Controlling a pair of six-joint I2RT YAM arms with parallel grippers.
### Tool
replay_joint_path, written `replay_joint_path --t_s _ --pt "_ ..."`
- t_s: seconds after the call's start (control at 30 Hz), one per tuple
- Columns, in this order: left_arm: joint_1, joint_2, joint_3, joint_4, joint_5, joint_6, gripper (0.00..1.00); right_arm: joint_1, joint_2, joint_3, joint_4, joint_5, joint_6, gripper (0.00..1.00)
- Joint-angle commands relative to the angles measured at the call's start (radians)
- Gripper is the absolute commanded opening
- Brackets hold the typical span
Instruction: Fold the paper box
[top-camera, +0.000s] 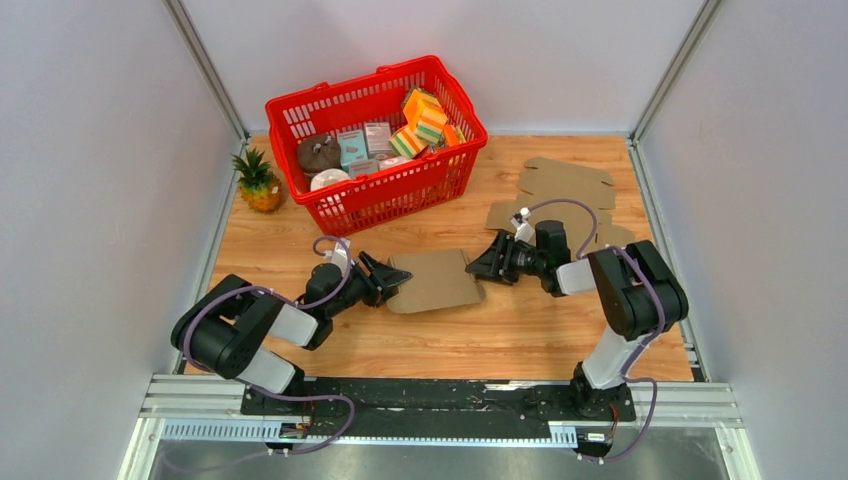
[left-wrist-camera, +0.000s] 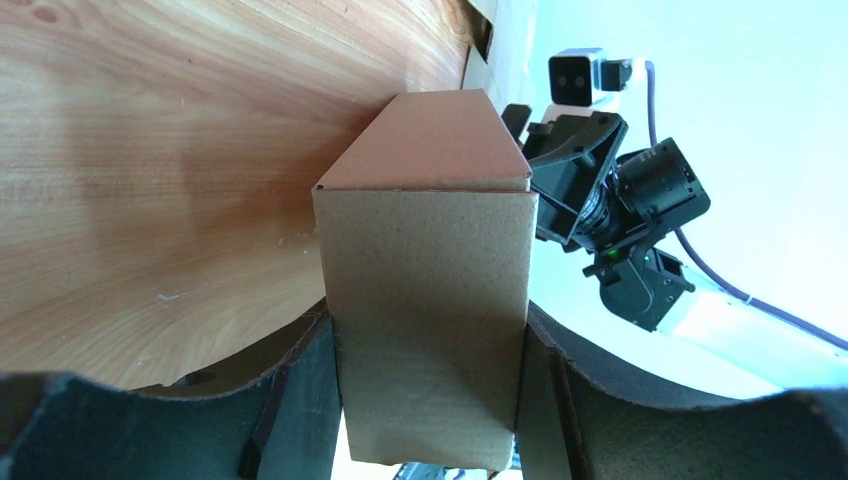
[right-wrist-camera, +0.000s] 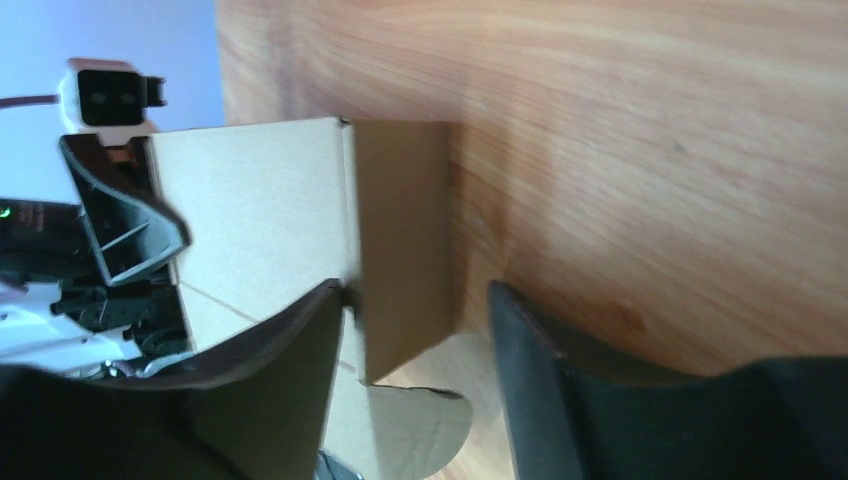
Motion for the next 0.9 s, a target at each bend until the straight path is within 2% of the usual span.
replay_joint_path --t_s 0.0,0.03,0.07,0.1,0.13,0.17,0.2,0.27,0.3,0.33,0.37,0.4,0.43,0.5,0.6,0.7,0.77,0.8,0.87 --pt "-0.007 0.029 -0.01 0.134 0.023 -0.043 0.47 0.026 -0.186 0.027 -0.271 0.21 -0.153 0.73" --pt "-0.007 0.033 -0.013 0.142 0.026 -0.051 0.47 0.041 -0.246 0.037 -0.41 0.265 -0.184 0.83" --pt "-0.005 0.034 -0.02 0.149 0.031 -0.054 0.47 0.063 -0.358 0.056 -0.486 0.339 -0.239 0.88" --pt "-0.004 0.034 -0.023 0.146 0.029 -0.058 0.46 0.125 -0.421 0.071 -0.546 0.508 -0.272 0.93" --pt "-0.002 0.031 -0.027 0.143 0.029 -0.064 0.45 0.171 -0.476 0.094 -0.657 0.605 -0.297 1.0" --pt "0.001 0.028 -0.036 0.142 0.029 -0.069 0.45 0.225 -0.525 0.096 -0.68 0.702 -0.323 1.0" --pt "0.004 0.016 -0.042 0.14 0.029 -0.075 0.44 0.358 -0.623 0.087 -0.677 0.887 -0.395 1.0" --pt "0.016 -0.001 -0.06 0.134 0.031 -0.092 0.43 0.487 -0.681 0.058 -0.636 1.009 -0.473 1.0" --pt "0.021 -0.028 -0.065 0.124 0.032 -0.101 0.42 0.618 -0.704 0.048 -0.617 1.093 -0.566 1.0" --pt "0.03 -0.045 -0.07 0.107 0.034 -0.116 0.42 0.69 -0.707 0.041 -0.573 1.14 -0.628 1.0" --pt "0.033 -0.064 -0.07 0.061 0.043 -0.123 0.42 0.762 -0.701 0.03 -0.551 1.184 -0.686 1.0" --pt "0.036 -0.104 -0.07 0.026 0.051 -0.13 0.41 0.896 -0.689 0.028 -0.524 1.282 -0.728 1.0" --pt "0.039 -0.125 -0.07 -0.01 0.055 -0.156 0.41 0.953 -0.64 0.028 -0.472 1.325 -0.861 1.0" --pt "0.046 -0.185 -0.083 -0.062 0.067 -0.189 0.41 1.067 -0.562 0.059 -0.445 1.419 -0.953 1.0" --pt "0.068 -0.265 -0.08 -0.145 0.12 -0.23 0.41 1.126 -0.393 0.14 -0.442 1.496 -1.078 1.0" --pt "0.084 -0.343 -0.071 -0.26 0.161 -0.242 0.41 1.158 -0.261 0.174 -0.355 1.609 -1.219 1.0" --pt "0.095 -0.38 -0.077 -0.309 0.19 -0.253 0.41 1.169 -0.193 0.174 -0.24 1.668 -1.327 1.0" --pt "0.105 -0.415 -0.079 -0.329 0.199 -0.253 0.41 1.184 -0.172 0.164 -0.185 1.744 -1.375 1.0" --pt "0.118 -0.479 -0.089 -0.392 0.219 -0.253 0.41 1.201 -0.149 0.147 -0.048 1.772 -1.441 1.0"
